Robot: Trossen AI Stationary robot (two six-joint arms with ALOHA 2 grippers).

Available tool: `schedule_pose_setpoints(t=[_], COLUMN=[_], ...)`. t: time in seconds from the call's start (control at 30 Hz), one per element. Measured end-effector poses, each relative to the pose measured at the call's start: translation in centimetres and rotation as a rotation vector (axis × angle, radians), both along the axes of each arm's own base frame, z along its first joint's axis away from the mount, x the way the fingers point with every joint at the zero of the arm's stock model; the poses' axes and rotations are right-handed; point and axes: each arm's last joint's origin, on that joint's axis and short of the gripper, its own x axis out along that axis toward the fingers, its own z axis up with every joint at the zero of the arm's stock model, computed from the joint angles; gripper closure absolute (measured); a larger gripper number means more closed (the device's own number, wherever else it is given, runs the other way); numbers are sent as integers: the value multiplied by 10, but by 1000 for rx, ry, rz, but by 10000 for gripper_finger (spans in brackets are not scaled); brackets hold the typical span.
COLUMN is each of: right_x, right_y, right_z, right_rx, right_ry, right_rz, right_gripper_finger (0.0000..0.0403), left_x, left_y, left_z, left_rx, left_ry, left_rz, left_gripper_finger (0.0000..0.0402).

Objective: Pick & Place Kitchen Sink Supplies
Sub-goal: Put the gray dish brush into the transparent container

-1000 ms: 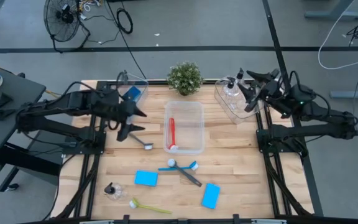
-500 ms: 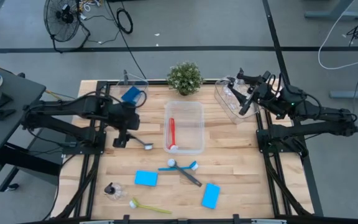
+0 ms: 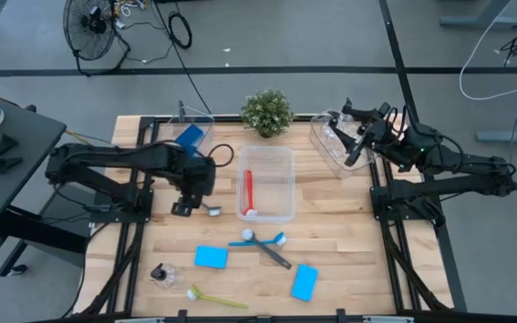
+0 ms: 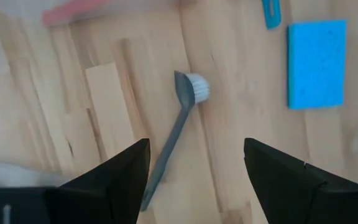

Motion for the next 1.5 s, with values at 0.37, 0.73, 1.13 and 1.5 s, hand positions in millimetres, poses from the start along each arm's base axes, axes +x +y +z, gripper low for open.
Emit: schedule_pose_setpoints(t=[0.37,0.73,1.13,1.5], right_x=[0,0,0,0], right_y=[0,0,0,0], right_z=[0,0,0,0], right_rx=[0,0,0,14], right_ry=[1,1,1,-8], right_rz=[0,1,-3,-18], right_gripper_finger=[111,111,111,111], left_x=[21,15,2,-1], left_y=[0,0,2,4], left_z=[-29,-70,-110,-130], left_rx=[18,12,92,204], left_ry=[129,199,219,169], left_rz=[-75,-59,-171,-305], left_gripper_finger=[136,136,136,136])
